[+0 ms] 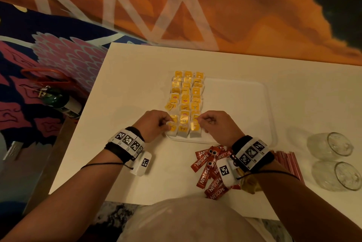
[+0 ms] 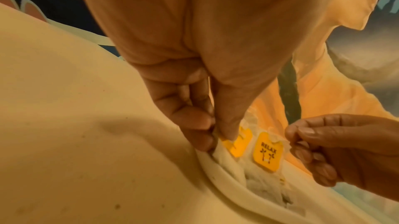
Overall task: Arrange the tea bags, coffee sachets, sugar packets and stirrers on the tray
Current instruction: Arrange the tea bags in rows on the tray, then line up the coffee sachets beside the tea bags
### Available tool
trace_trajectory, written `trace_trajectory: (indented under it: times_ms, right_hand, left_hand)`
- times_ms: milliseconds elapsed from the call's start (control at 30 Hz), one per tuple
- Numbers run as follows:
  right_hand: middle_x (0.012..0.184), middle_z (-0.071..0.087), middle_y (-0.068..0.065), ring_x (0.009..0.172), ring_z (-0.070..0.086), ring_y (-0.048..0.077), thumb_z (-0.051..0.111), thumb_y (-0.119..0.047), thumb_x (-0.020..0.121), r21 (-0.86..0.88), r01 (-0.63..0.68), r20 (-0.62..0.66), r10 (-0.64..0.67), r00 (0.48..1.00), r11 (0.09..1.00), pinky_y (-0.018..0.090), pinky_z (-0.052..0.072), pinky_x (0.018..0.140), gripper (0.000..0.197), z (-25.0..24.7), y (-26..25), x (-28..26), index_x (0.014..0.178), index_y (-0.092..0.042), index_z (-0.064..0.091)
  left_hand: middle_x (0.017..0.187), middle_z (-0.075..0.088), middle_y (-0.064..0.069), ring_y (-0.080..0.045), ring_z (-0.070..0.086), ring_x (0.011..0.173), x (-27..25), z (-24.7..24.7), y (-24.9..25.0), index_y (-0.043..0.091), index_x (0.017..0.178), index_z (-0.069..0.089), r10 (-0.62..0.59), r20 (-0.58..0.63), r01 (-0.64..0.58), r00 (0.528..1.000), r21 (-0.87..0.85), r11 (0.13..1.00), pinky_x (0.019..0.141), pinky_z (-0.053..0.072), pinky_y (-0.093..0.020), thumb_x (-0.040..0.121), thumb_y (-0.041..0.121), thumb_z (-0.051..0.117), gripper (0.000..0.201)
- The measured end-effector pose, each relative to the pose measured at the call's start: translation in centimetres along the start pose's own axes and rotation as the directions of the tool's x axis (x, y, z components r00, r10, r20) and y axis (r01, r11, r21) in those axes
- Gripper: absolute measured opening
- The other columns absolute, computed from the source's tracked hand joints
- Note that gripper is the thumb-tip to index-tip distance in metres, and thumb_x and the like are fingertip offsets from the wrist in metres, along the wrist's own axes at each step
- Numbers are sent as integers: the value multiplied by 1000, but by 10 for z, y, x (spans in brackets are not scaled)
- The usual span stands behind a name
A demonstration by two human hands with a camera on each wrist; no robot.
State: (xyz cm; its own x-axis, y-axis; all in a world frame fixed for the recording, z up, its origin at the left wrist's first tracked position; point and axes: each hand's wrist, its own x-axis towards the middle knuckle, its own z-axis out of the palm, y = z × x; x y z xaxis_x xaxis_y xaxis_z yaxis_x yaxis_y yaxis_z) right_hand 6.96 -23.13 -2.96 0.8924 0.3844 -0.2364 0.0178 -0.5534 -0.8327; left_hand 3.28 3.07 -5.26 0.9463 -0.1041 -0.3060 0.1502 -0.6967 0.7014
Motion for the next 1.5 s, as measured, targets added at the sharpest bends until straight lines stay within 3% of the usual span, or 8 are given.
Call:
trace_trajectory:
  times_ms: [167,400,533,667,867,1100,1333,1500]
  right_hand:
    - [93,72,-14,84,64,-2,67,-25,95,-107,25,6,-24,1000,994,15,49,75,11,1,4,-6,98,-20,76]
    - [95,71,-7,90,64,7,67,-24,92,-241,14,65,2,998,970,28,54,84,13,7,3,1,101,-22,76]
    - [99,72,-6,91,65,10,69,-22,89,-298,38,105,-6,994,954,34,54,88,13,12,3,3,99,-25,76]
    - [106,72,-5,96,66,15,68,-21,90,-427,56,142,6,990,902,33,53,88,18,15,0,5,106,-25,76]
    - [108,73,-5,97,67,14,69,-31,91,-480,21,156,61,986,877,34,54,90,18,19,1,4,105,-22,77]
    - [108,72,-6,99,66,14,70,-32,91,-452,18,185,74,980,892,34,54,89,18,18,1,3,106,-23,75]
    - [99,71,-8,91,63,8,70,-30,92,-348,16,129,30,991,937,32,54,85,12,-3,-4,-2,100,-24,74]
    - [95,69,-10,88,63,5,71,-28,91,-322,22,98,10,995,947,29,53,83,17,-39,1,-22,107,-24,72]
  left_hand:
    - [87,68,2,-10,61,74,0,1,1,20,90,68,19,-43,-16,999,73,997,66,44,-14,83,20,79,13]
    - [87,53,8,-8,53,74,-2,-3,12,32,91,57,120,-124,-101,985,150,983,66,40,-23,74,26,81,29]
    - [85,54,10,-6,51,72,-5,1,30,33,87,64,270,13,-264,963,253,931,67,43,-27,83,27,74,12]
    - [94,56,6,-13,54,83,1,12,35,26,114,71,225,138,-262,965,397,879,70,38,-27,89,30,66,26]
    - [103,65,1,-22,62,93,4,17,40,23,109,73,188,223,-278,956,496,823,70,40,-27,91,33,64,22]
    - [100,70,4,-20,64,91,3,21,39,25,103,76,167,254,-268,953,444,855,78,53,-33,91,34,63,19]
    - [77,63,12,-8,57,70,-2,13,41,30,86,70,245,164,-281,956,260,924,67,51,-33,88,39,66,10]
    - [73,59,12,-6,54,66,-14,20,55,34,79,60,293,242,-342,925,189,921,63,47,-26,90,44,63,15]
